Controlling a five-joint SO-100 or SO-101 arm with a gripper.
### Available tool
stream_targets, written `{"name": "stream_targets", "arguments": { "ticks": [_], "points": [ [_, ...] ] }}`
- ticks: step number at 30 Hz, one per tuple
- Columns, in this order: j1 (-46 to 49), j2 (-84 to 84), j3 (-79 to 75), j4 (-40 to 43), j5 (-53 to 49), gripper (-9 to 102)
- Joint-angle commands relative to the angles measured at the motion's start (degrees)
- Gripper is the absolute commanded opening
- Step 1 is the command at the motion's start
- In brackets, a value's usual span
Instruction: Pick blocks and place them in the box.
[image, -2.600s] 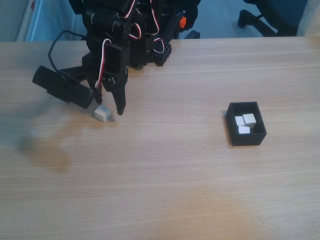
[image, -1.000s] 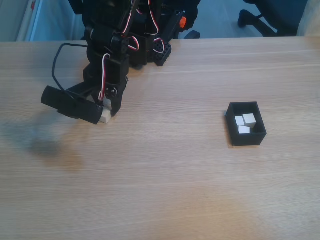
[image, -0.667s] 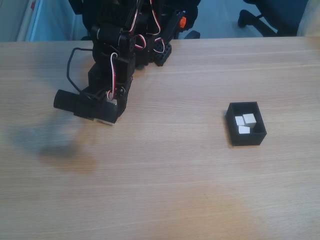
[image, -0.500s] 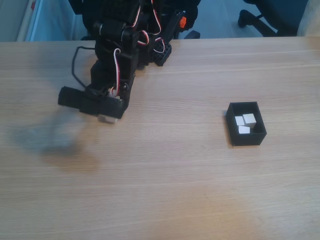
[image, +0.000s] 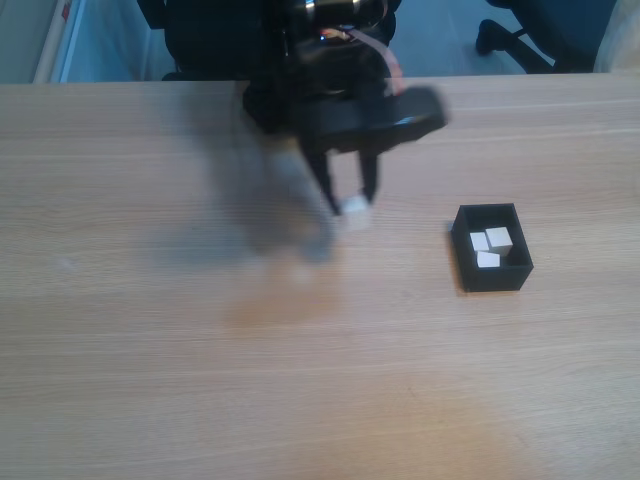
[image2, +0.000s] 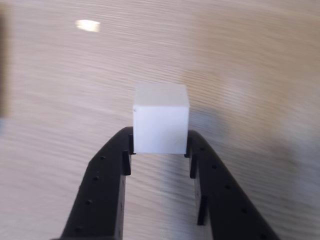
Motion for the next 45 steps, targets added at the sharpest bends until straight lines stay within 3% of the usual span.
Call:
{"name": "stream_targets", "arguments": {
  "ticks": [1,7,16,22,28,34,37,40,45],
  "points": [
    [-9.05,2.90,-1.49,-1.67,1.14,3],
    [-20.74,0.62,-4.22,-5.27,2.99,2],
    [-26.81,-12.57,-14.50,-7.82,4.13,1],
    [-26.63,-17.67,-17.14,-9.67,4.48,3],
    [-25.49,-20.04,-17.14,-11.95,5.27,14],
    [-25.31,-21.01,-17.58,-12.83,5.71,18],
    [-24.52,-20.21,-17.75,-11.43,6.77,13],
    [-22.32,-16.79,-16.44,-8.00,8.70,0],
    [-15.38,-4.83,-9.67,1.32,7.03,0]
  ]
}}
